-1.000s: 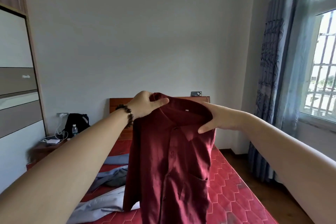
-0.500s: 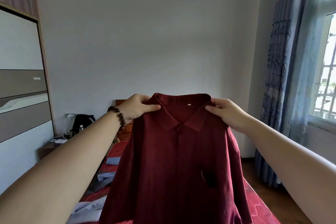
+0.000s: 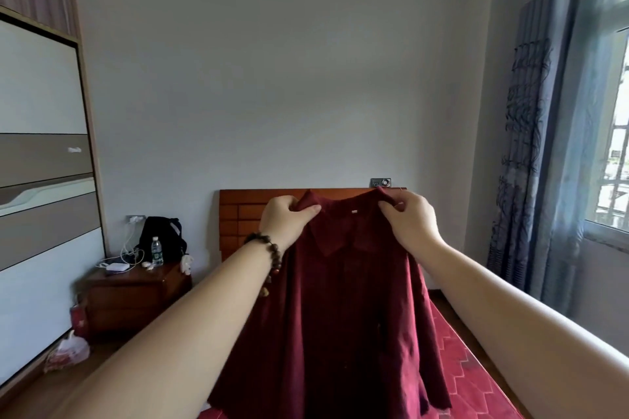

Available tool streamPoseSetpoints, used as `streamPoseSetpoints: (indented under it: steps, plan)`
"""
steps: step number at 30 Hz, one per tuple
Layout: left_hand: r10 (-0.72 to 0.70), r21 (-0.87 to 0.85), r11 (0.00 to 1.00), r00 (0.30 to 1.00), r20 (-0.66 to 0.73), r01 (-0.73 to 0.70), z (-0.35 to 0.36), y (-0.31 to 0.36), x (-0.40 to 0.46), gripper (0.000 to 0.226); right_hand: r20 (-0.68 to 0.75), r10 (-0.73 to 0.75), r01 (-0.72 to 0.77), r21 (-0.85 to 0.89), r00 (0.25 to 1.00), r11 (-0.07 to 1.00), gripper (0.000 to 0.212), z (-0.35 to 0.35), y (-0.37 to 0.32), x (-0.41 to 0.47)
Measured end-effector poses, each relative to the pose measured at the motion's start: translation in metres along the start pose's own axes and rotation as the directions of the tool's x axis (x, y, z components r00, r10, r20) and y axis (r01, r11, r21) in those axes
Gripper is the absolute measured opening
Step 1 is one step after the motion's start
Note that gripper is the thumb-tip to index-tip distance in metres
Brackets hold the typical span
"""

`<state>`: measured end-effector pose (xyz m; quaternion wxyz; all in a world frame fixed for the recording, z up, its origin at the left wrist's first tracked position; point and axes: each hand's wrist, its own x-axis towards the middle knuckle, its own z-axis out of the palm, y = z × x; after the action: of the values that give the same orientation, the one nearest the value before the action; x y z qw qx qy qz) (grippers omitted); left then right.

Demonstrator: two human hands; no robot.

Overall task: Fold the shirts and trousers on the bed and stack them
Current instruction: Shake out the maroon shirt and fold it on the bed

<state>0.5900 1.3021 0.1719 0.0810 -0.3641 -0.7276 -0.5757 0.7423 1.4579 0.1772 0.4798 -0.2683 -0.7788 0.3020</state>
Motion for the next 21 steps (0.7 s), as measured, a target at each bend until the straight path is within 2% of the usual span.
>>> streamPoseSetpoints:
  steps: [3,6,8,11,13,15,18,21]
  plan:
    - [0.008,-0.104,0.995,1.000,-0.005,-0.009,0.019,0.014,-0.011,0.033,0.045,0.008,-0.015,0.159,0.999,0.987,0.015,0.015,-0.010,-0.014]
    - [0.034,-0.153,0.988,0.998,0.058,-0.024,0.034,0.025,-0.019,0.023,0.133,0.003,-0.035,0.235,0.991,0.971,0.009,0.027,-0.019,-0.025]
    - [0.045,-0.178,0.984,0.991,0.123,-0.022,0.039,0.027,-0.022,0.023,0.194,0.038,-0.099,0.315,0.980,0.944,0.008,0.030,-0.021,-0.030]
    - [0.002,-0.299,0.952,0.970,0.245,0.073,0.041,0.024,-0.023,0.035,0.296,0.054,-0.189,0.449,0.954,0.874,0.012,0.025,-0.024,-0.036]
    - [-0.027,-0.387,0.909,0.949,0.313,0.154,0.041,0.024,-0.028,0.054,0.387,0.031,-0.243,0.515,0.922,0.822,0.011,0.021,-0.025,-0.039]
    - [0.008,-0.414,0.898,0.934,0.358,0.151,0.042,0.022,-0.032,0.061,0.454,0.004,-0.272,0.527,0.891,0.805,0.019,0.017,-0.026,-0.040]
    - [0.047,-0.441,0.887,0.922,0.384,0.138,0.039,0.015,-0.031,0.043,0.483,-0.022,-0.242,0.478,0.875,0.844,0.038,0.006,-0.027,-0.038]
    - [0.057,-0.446,0.885,0.921,0.386,0.132,0.036,0.013,-0.026,0.025,0.394,-0.093,-0.043,0.324,0.914,0.945,0.035,-0.001,-0.026,-0.033]
